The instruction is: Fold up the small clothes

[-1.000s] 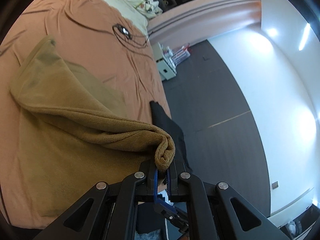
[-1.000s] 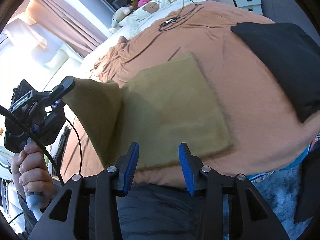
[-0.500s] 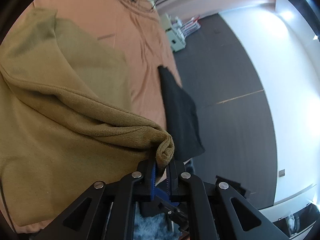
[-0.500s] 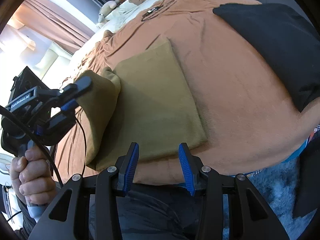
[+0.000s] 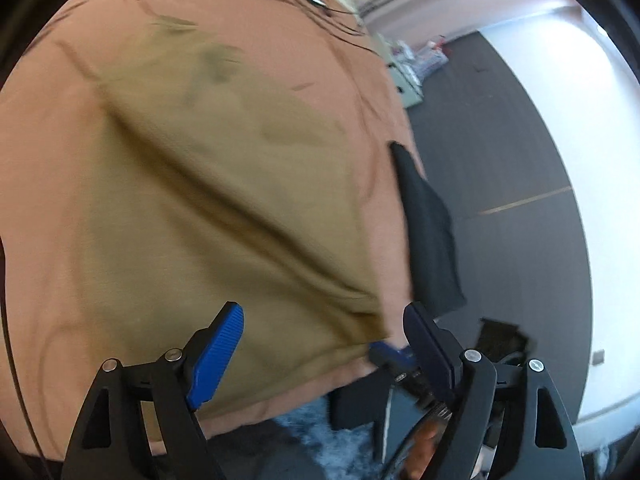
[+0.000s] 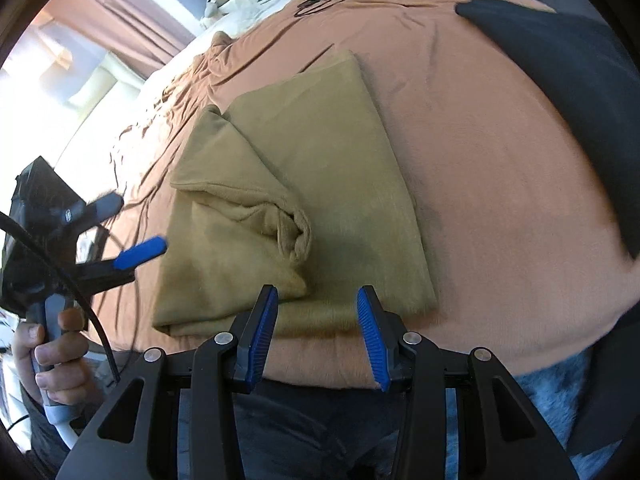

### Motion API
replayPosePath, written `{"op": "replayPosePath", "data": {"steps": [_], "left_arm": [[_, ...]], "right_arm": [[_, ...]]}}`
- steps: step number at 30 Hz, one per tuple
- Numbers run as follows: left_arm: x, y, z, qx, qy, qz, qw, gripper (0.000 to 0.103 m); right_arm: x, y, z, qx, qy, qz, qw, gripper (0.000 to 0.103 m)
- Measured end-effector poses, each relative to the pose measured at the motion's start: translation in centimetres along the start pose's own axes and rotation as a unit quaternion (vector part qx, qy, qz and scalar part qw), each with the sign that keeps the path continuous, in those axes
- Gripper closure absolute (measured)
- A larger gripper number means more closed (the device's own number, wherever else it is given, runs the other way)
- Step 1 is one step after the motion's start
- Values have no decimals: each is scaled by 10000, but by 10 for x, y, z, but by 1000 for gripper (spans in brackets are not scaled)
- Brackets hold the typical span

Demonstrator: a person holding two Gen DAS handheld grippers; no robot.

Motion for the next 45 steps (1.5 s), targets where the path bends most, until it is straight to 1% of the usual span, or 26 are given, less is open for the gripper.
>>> {"op": "replayPosePath", "data": {"steps": [5,8,9,10,13,16,17,20,23,29,32,39,45], "left_arm": [[21,39,8,353,-178,-336,9987,21],[32,59,18,545,-218,-486,9971,25],[32,63,19,591,-210,-521,9967,27],[33,67,21,647,-196,-559,9961,28],[31,80,26,804,-142,-637,9946,37],[27,91,33,902,-39,-913,9917,48],[25,92,36,885,12,-914,9919,50],[20,94,43,843,92,-1005,9913,51],[15,94,46,845,161,-1041,9908,57],[14,94,45,862,146,-1075,9904,57],[15,91,39,889,107,-1018,9908,57],[32,68,10,695,-196,-771,9944,56],[37,47,-29,464,-338,-591,9966,55]], "right_arm": [[-5,10,-17,330,91,333,9989,64],[-10,15,-23,535,157,556,9969,64],[-12,18,-26,612,183,628,9960,65],[-13,20,-28,670,196,688,9952,68],[-16,25,-34,810,248,853,9927,92],[-10,28,-37,859,186,843,9926,98],[-8,29,-38,864,143,809,9929,99],[4,27,-35,827,2,637,9945,99],[13,21,-29,755,-74,542,9956,100],[27,3,-17,556,-196,528,9969,100],[25,-9,-10,400,-163,461,9980,100],[4,-29,-2,161,-4,337,9993,100],[7,-33,-1,131,-34,158,9998,100]]}}
Point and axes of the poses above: each gripper's, at about its wrist camera, not at the fingertips, and x roughly against the way its jaws point, y to its left, z to its underside, the point moved 9 cm from there along -x, roughly the way its jaws point, and after that the axes turned 14 degrees about y, right-handed, at the moved point
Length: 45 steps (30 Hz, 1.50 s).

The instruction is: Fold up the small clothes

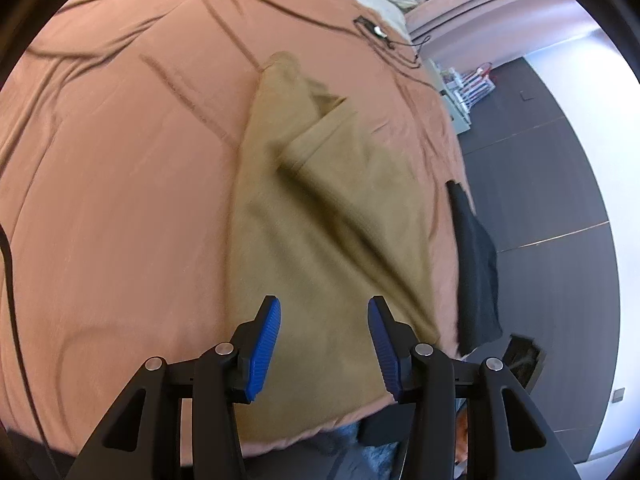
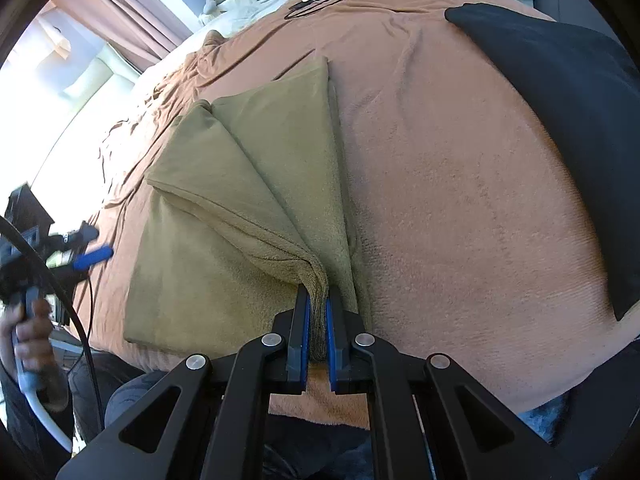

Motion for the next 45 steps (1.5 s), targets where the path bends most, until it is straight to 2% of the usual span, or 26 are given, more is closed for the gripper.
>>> {"op": "replayPosePath", "data": {"steps": [6,11,19,20,22,23,24,35,45], "left_arm": [[-19,-9,-32,-62,-24,17,10000,55],[-45,-6,-46,171,89,87,9998,55],[-71,-15,-62,272,255,276,9989,55],[-73,-17,-64,247,257,269,9990,57],[-74,-22,-66,167,261,251,9992,69],[-74,-25,-67,137,286,280,9991,80],[-74,-28,-69,110,301,315,9990,86],[-77,-85,-103,-412,255,470,9977,90],[-102,-110,-125,-667,408,421,9961,90]], "right_arm": [[-3,-2,3,152,47,35,9999,100],[-2,-2,7,167,24,18,9999,100],[-4,-2,8,151,46,-2,9999,100],[-5,-2,8,132,51,-25,9999,100],[-5,-2,8,102,51,-75,9999,100],[-5,-2,9,88,49,-102,9999,100],[-5,-2,9,76,49,-127,9999,100],[-6,-5,13,-3,22,-312,9995,100],[-3,-6,15,95,-33,-330,9994,100]]}}
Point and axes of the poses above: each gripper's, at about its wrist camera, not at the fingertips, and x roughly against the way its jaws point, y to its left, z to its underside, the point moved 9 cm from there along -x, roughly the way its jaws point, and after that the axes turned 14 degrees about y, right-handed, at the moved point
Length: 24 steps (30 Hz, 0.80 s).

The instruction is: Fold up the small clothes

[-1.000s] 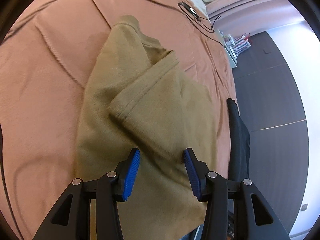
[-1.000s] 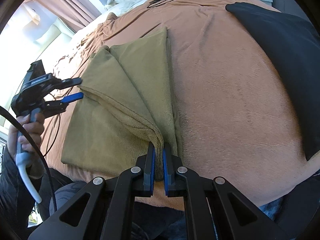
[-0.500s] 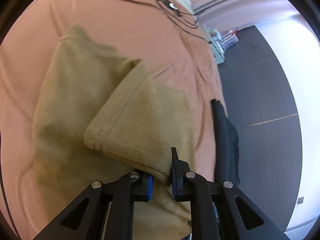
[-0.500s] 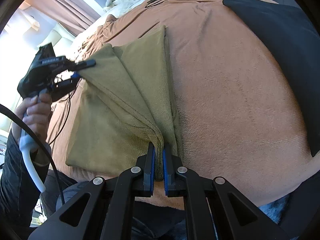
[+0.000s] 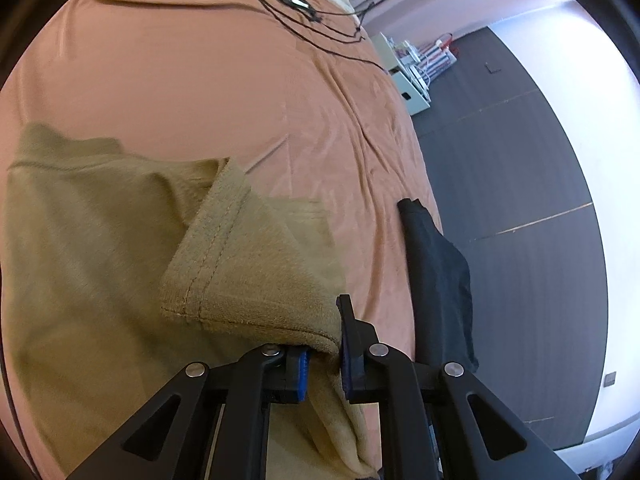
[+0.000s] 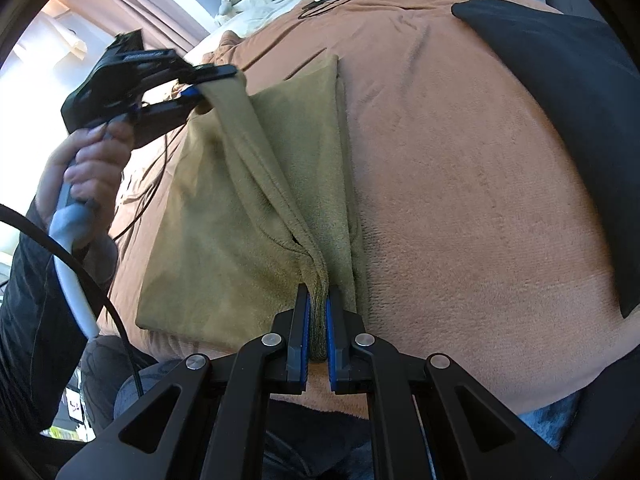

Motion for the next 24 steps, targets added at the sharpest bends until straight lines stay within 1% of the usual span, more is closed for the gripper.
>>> {"op": "replayPosePath", "data": {"steps": [7,10,11,13,15,16,17,18,19,20,24], "left_arm": [[-29,-12,-17,-149,220,-77,9996,91],[-45,-16,-22,-284,373,-163,9988,90],[-48,-17,-23,-323,408,-190,9985,89],[-54,-19,-26,-381,468,-228,9979,81],[-54,-24,-27,-463,489,-78,9977,62],[-52,-26,-27,-515,453,24,9976,57],[-46,-28,-28,-554,371,88,9977,44],[-39,-28,-29,-572,248,69,9980,32],[-33,-26,-30,-570,146,36,9983,29],[-27,-23,-31,-553,67,-8,9984,29],[-3,-4,-26,-438,-34,-159,9989,29]], "right_arm": [[-1,2,1,-28,11,46,10000,100],[-2,0,2,-87,38,63,9999,100],[-3,-1,2,-117,48,61,9999,100],[-5,-2,2,-159,60,40,9998,100],[-6,-1,1,-176,71,44,9998,100],[-6,-1,1,-177,78,55,9998,100],[-7,0,0,-177,90,72,9998,100],[-8,1,0,-176,104,92,9997,100],[-8,2,-1,-169,110,110,9997,100],[-9,3,-1,-163,113,121,9997,100],[-7,4,-3,-188,104,108,9997,100]]}}
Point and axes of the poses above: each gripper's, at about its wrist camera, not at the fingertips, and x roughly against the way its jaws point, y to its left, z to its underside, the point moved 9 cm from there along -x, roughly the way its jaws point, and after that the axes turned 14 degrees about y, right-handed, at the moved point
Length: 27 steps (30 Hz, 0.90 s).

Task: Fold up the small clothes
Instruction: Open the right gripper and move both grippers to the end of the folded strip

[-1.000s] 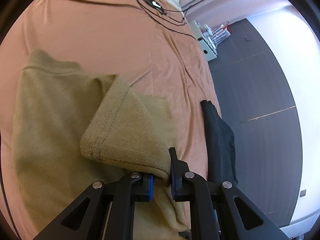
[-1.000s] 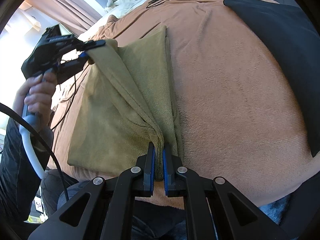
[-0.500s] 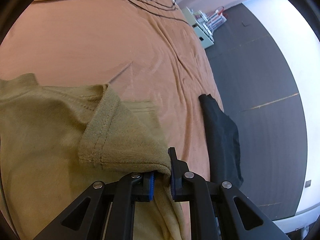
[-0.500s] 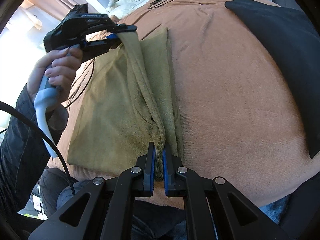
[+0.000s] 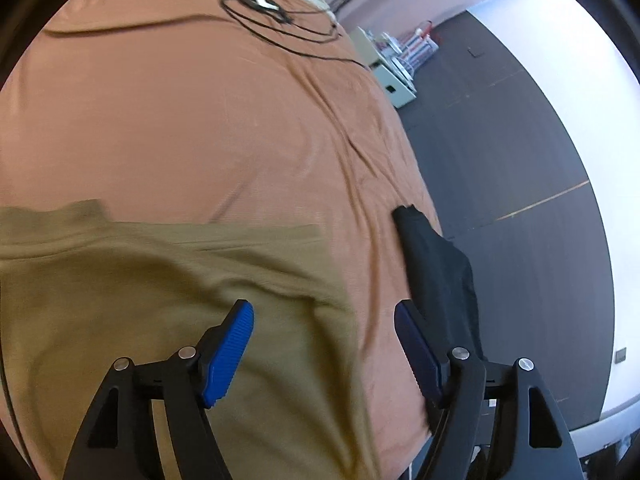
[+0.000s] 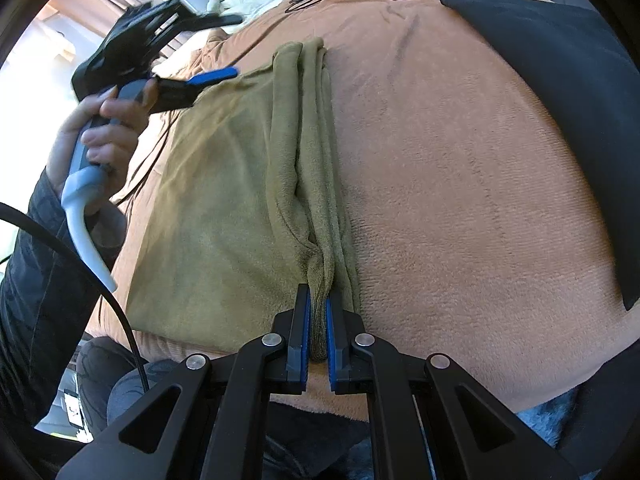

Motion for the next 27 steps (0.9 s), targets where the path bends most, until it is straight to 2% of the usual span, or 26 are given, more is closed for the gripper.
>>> {"op": "replayPosePath", "data": {"steps": [6,10,11,13,15,19,24,27], "left_arm": [[42,38,18,125,-224,-587,9979,29],[71,73,30,390,-414,-897,9943,29],[77,82,33,462,-450,-938,9935,29],[87,97,38,610,-528,-1034,9914,29],[95,110,41,741,-592,-1080,9896,29],[104,132,46,943,-634,-1081,9876,32],[95,146,42,1027,-525,-1064,9876,52],[85,156,31,1089,-461,-1076,9871,57]], "right_arm": [[0,-1,-1,-119,30,-2,9999,98],[6,3,-3,-64,9,99,9999,91],[10,5,-3,-29,-22,116,9999,86],[16,8,-5,12,-109,127,9999,63],[21,8,-8,13,-208,175,9996,56],[23,6,-16,14,-234,347,9991,56],[12,7,-24,-39,-155,443,9989,56],[6,10,-28,-13,-94,452,9989,59]]}}
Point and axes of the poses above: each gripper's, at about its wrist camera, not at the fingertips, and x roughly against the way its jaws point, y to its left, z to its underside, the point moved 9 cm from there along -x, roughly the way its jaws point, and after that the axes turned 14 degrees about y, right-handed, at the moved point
